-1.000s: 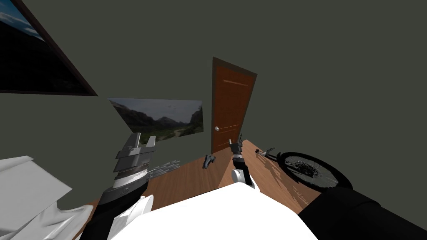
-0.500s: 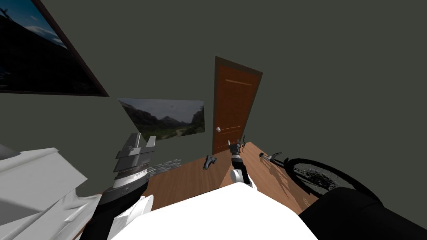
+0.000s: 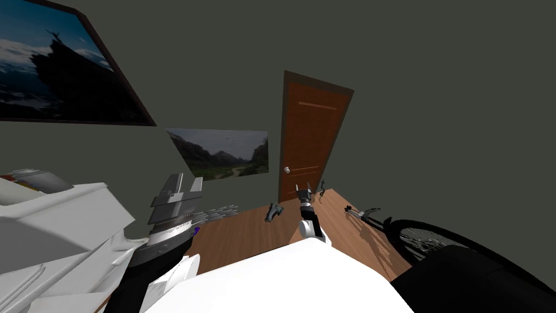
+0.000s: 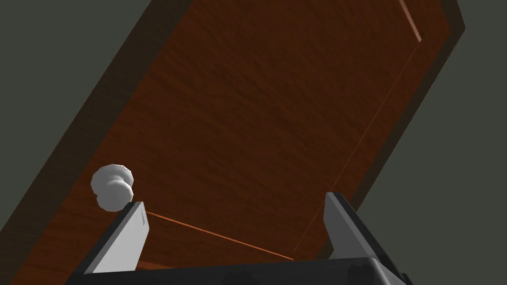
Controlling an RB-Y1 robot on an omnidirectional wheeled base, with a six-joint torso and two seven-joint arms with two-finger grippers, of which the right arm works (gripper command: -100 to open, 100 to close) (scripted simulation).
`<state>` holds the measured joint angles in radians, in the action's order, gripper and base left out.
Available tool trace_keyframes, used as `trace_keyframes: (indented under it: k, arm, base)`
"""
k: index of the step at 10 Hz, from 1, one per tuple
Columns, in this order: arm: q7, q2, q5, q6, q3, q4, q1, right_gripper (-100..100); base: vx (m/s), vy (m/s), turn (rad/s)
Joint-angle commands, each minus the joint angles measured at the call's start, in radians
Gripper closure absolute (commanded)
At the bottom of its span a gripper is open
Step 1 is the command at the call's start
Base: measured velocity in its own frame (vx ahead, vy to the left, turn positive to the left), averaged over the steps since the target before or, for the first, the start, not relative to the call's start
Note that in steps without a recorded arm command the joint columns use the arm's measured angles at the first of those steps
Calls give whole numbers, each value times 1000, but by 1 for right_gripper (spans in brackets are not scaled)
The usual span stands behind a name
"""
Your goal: Pull the door open
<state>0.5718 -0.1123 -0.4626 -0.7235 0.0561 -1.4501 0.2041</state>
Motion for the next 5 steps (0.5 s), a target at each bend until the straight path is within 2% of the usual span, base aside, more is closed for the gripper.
trace_keyframes:
  k: [1, 2, 3, 4, 5]
  arm:
    - [21, -2, -11, -4, 4, 29, -9, -100]
    - [53, -8, -29, -13, 8, 69, -27, -100]
    - [84, -13, -46, -21, 13, 95, -45, -100]
    - [85, -13, -46, -21, 13, 112, -45, -100]
    - [117, -19, -64, -29, 18, 151, -63, -100]
  base:
    - [29, -73, 66]
    - [30, -69, 108]
    - [38, -86, 236]
    - [28, -74, 82]
    - [18, -65, 126]
